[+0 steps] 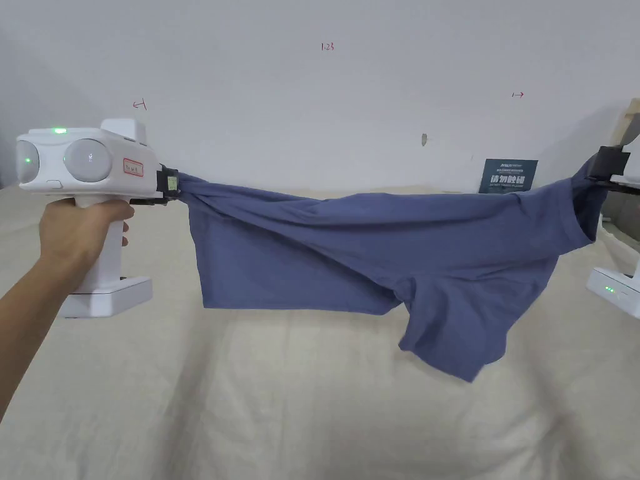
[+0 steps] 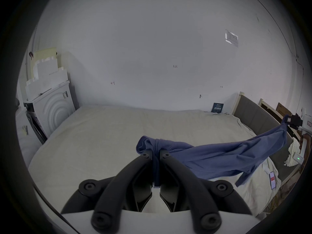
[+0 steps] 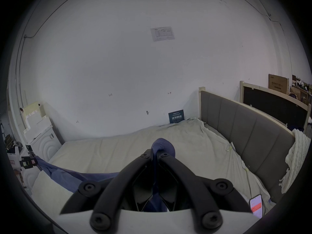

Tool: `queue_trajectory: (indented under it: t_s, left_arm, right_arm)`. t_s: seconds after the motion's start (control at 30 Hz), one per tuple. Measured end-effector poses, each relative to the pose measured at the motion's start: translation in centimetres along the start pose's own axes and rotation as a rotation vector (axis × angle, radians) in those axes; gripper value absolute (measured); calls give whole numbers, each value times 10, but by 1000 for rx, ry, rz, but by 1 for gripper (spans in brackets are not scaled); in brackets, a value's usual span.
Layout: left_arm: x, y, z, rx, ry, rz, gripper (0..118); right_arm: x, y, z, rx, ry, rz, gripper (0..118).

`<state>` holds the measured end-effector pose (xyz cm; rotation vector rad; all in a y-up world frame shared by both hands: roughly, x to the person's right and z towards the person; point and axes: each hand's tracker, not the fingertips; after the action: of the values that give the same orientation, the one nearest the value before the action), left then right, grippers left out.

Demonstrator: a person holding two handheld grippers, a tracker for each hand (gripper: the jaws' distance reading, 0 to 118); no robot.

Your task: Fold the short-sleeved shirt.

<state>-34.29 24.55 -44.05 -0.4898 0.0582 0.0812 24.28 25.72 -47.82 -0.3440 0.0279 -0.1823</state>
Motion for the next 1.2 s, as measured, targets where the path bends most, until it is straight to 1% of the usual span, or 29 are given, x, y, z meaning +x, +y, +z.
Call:
queue_trajectory:
  t_s: [0.13, 0.27, 0.37, 0.47, 0.53, 0.6, 0.7, 0.83, 0.97, 1.07, 1.2]
  left_arm:
    - [-5, 11, -14, 35, 12, -3, 3]
    - [-7, -9, -35, 28, 30, -42, 3]
    - [-10, -42, -52, -11, 35, -44, 3]
    - [-16, -84, -68, -108, 48, -35, 3]
    - [-20, -116, -72, -150, 53, -29, 3]
    - [-25, -148, -74, -201, 53, -16, 3]
    - [-33, -198, -67, -270, 55, 9, 3]
    - [-41, -262, -48, -354, 51, 66, 3]
    - [-47, -319, -33, -434, 52, 69, 3]
    - [-49, -345, -12, -450, 45, 88, 3]
    - [-51, -361, 26, -443, 36, 109, 3]
  right_arm:
    - [-1, 0, -26, 10, 1, -2, 1]
    - [-1, -25, -51, -7, -3, 5, 1]
    - [3, -60, -69, -59, -11, 6, 1]
    - [5, -103, -76, -132, -24, 22, 1]
    - [10, -131, -77, -180, -25, 18, 1]
    - [12, -162, -69, -224, -22, 10, 1]
    - [19, -205, -53, -279, -26, 21, 1]
    - [28, -259, -16, -331, -30, 4, 1]
    - [27, -305, 29, -390, -40, 6, 1]
    - [29, -329, 60, -413, -41, -20, 1]
    - [36, -347, 100, -407, -47, -47, 1]
